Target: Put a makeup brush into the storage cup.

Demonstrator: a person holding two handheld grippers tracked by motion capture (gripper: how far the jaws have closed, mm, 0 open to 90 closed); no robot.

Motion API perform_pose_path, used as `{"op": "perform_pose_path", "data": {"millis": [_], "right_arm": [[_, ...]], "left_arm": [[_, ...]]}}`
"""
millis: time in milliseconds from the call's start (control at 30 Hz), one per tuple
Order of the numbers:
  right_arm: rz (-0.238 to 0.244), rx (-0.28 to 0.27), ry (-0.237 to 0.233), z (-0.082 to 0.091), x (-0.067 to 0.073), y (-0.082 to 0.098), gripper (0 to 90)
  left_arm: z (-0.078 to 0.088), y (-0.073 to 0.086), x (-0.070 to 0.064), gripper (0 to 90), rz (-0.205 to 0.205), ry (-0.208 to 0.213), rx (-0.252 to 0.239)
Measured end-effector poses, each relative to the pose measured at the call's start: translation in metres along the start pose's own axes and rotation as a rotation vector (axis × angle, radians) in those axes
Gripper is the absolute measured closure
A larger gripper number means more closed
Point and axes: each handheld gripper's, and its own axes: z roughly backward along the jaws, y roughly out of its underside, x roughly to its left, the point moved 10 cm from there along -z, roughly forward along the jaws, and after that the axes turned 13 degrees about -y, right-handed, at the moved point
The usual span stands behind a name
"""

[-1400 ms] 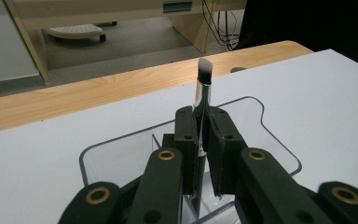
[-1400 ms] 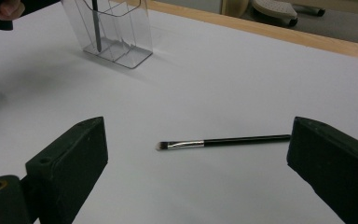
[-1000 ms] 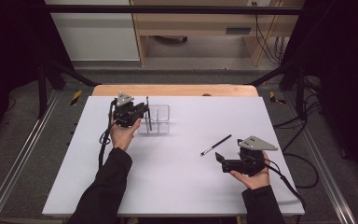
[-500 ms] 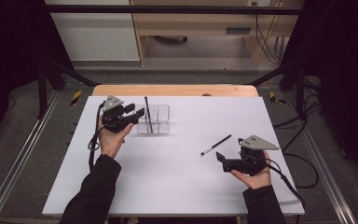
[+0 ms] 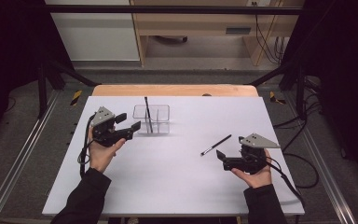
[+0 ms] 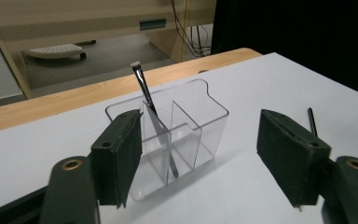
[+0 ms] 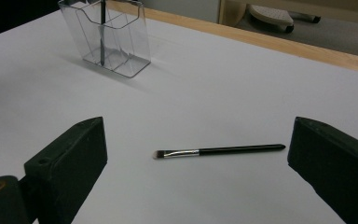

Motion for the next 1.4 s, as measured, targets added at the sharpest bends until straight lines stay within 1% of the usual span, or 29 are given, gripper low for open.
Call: {"op": "perform_pose_path", "data": {"millis": [100, 167, 233, 367, 533, 667, 800, 900, 1100, 1200, 1300, 1400], "right_arm": [[0.001, 0.002, 0.004, -0.001, -0.001, 0.0, 5.0], [0.004, 0.001, 0.005, -0.001, -0.001, 0.0, 5.0], [0.005, 0.002, 0.008, -0.001, -0.002, 0.0, 4.9], [0.008, 0.005, 0.012, -0.001, -0.002, 0.0, 4.8], [0.008, 0.004, 0.012, -0.001, -0.003, 0.0, 4.7], [0.012, 0.002, 0.013, 0.0, -0.004, -0.001, 5.0], [0.021, 0.011, 0.014, -0.001, -0.004, 0.0, 5.0], [0.018, 0.013, 0.011, -0.002, -0.004, 0.0, 5.0], [0.019, 0.02, 0.01, -0.004, -0.005, 0.0, 5.1], [0.02, 0.026, 0.01, -0.006, -0.006, 0.0, 5.2], [0.029, 0.041, 0.012, -0.008, -0.007, 0.0, 5.5], [0.035, 0.06, 0.013, -0.012, -0.009, 0.001, 5.5]], "left_arm": [[0.007, 0.007, -0.002, 26.5, -0.002, 0.016, 0.005], [0.011, 0.011, -0.003, 23.4, -0.005, 0.013, 0.008], [0.014, 0.014, -0.005, 22.4, -0.002, 0.018, 0.008], [0.02, 0.022, -0.008, 18.6, -0.021, 0.015, 0.014], [0.027, 0.031, -0.01, 14.9, -0.022, 0.013, 0.018], [0.031, 0.04, -0.008, 13.0, -0.02, 0.0, 0.027], [0.033, 0.051, -0.003, 12.4, -0.006, -0.01, 0.041], [0.034, 0.058, -0.001, 12.1, 0.006, -0.013, 0.051], [0.038, 0.066, 0.004, 11.9, 0.016, -0.021, 0.053], [0.038, 0.07, 0.004, 11.9, 0.0, -0.023, 0.066], [0.039, 0.072, 0.002, 11.6, -0.019, -0.023, 0.072], [0.04, 0.073, 0.001, 11.6, -0.028, -0.019, 0.077]]}}
